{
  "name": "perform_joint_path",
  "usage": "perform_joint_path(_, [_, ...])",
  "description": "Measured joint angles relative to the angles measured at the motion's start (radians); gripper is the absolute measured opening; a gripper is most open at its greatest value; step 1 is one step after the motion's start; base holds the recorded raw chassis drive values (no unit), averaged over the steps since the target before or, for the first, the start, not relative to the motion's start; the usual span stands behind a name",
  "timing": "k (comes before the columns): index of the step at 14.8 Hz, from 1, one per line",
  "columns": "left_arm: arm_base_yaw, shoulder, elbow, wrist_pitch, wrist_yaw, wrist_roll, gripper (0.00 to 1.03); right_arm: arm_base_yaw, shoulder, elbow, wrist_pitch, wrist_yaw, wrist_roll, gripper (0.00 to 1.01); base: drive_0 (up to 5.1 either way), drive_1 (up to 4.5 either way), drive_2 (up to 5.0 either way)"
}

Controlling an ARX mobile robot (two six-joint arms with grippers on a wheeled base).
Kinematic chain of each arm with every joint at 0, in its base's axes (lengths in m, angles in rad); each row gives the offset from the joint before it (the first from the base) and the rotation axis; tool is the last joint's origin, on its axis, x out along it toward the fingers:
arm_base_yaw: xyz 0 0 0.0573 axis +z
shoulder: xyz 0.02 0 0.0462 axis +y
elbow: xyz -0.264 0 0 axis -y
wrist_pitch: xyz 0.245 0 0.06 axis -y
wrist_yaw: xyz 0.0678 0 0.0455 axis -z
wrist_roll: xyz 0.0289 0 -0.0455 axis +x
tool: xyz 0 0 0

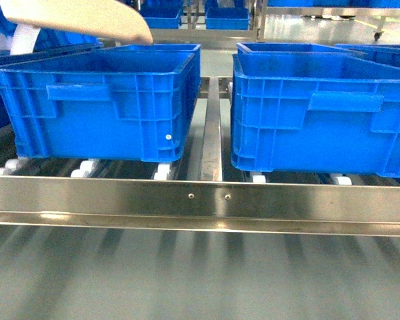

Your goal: Place part in tray to right shelf

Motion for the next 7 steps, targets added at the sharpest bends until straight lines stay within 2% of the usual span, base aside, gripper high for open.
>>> perform_joint_path(1, [0.007, -0.049, -0.060, 0.047, 0.048, -0.071, 0.12, 0.000, 0.000, 0.000, 0.000, 0.000, 0.000, 0.98, 0.0, 0.00, 0.0])
perform_joint_path(2, [0.013, -0.113, -0.131, 0.092, 0.065, -0.139, 0.12, 0.000, 0.000, 0.000, 0.000, 0.000, 0.000, 0.98, 0.0, 0.00, 0.0])
perform_joint_path(3, [0.006, -0.189, -0.211, 0.133, 0.080, -0.164, 0.12, 0.000, 0.000, 0.000, 0.000, 0.000, 0.000, 0.98, 0.0, 0.00, 0.0])
perform_joint_path(5, [-0.049, -0.344, -0.353, 0.151, 0.144, -0.169, 0.12, 0.000, 0.000, 0.000, 0.000, 0.000, 0.000, 0.98, 0.0, 0.00, 0.0])
perform_joint_path(7, [-0.117, -0.431, -0.444, 0.139, 0.179, -0.152, 0.12, 0.000, 0.000, 0.000, 0.000, 0.000, 0.000, 0.98, 0.0, 0.00, 0.0])
